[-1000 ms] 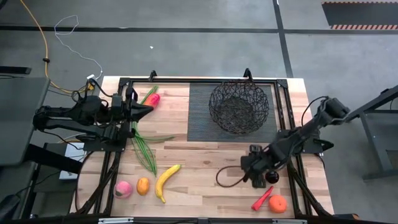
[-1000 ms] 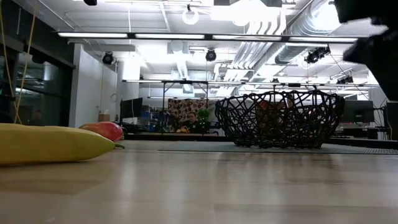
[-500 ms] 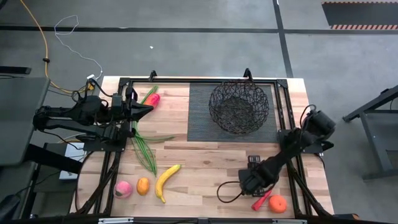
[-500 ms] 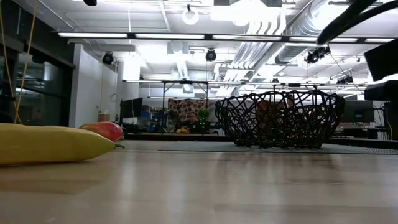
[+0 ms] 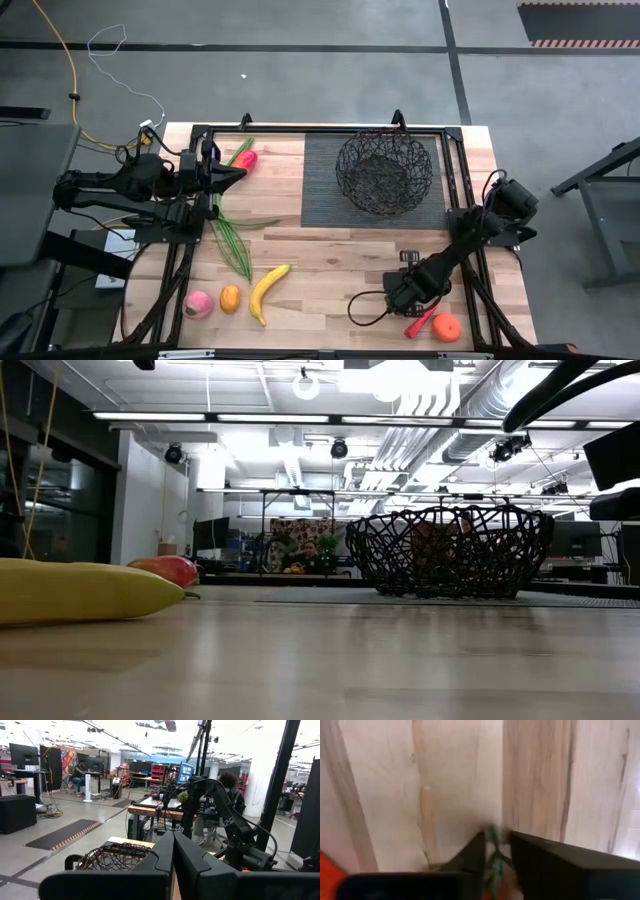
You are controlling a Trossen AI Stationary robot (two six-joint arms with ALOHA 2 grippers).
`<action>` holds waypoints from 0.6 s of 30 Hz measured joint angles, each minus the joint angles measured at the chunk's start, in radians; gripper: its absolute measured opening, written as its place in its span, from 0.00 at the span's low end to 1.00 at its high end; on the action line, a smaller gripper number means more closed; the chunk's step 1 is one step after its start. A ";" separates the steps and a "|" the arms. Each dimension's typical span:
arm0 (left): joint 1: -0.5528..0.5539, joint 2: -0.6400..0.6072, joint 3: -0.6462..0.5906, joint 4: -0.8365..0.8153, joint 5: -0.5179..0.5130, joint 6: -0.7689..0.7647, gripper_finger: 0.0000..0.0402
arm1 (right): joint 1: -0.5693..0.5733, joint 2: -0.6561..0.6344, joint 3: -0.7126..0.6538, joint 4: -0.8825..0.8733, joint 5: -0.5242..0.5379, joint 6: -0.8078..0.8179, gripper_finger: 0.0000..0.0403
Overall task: Build produce basket
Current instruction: Put the tangerine into the black basket
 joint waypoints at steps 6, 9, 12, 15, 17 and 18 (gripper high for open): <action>0.000 0.000 0.000 0.000 0.000 0.000 0.00 | -0.003 -0.002 0.005 -0.005 0.008 -0.021 0.04; 0.000 0.000 0.000 0.000 -0.005 0.000 0.00 | -0.003 0.000 0.016 -0.012 0.010 -0.054 0.01; 0.000 0.000 0.000 0.000 -0.007 0.000 0.00 | -0.005 0.002 0.030 -0.024 0.011 -0.082 0.01; 0.000 0.000 0.000 0.000 -0.007 0.000 0.00 | -0.025 -0.038 0.041 -0.032 0.020 -0.121 0.00; 0.000 -0.001 0.000 0.000 -0.007 -0.002 0.00 | -0.046 -0.096 0.039 -0.031 0.039 -0.123 0.00; 0.000 -0.001 0.000 0.000 -0.007 -0.007 0.00 | -0.058 -0.129 0.033 -0.015 0.050 -0.124 0.00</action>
